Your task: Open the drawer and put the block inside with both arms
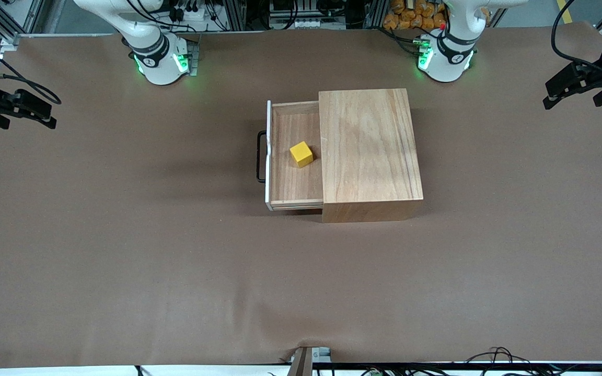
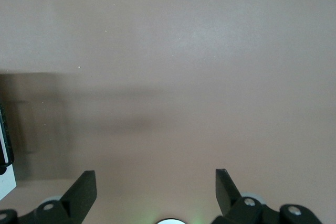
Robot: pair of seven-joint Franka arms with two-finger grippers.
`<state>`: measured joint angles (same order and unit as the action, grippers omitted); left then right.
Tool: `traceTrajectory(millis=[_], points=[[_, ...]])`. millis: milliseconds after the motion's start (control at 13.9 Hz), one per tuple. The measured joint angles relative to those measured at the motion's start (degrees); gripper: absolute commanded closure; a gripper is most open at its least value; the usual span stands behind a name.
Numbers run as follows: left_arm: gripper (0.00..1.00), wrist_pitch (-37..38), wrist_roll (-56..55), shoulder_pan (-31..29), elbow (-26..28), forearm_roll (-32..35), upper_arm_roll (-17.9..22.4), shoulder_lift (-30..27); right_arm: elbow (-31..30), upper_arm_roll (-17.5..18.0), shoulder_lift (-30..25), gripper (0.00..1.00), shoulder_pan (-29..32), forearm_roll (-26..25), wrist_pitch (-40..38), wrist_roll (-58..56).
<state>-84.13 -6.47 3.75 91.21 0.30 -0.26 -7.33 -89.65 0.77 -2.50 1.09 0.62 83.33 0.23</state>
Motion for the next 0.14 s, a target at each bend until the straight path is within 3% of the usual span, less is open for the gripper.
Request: traceTrajectory(millis=[143], points=[[0.0, 0.0, 0.0, 0.0, 0.0, 0.0, 0.0, 0.0, 0.0, 0.0, 0.0, 0.0, 0.0, 0.0, 0.0, 0.0]])
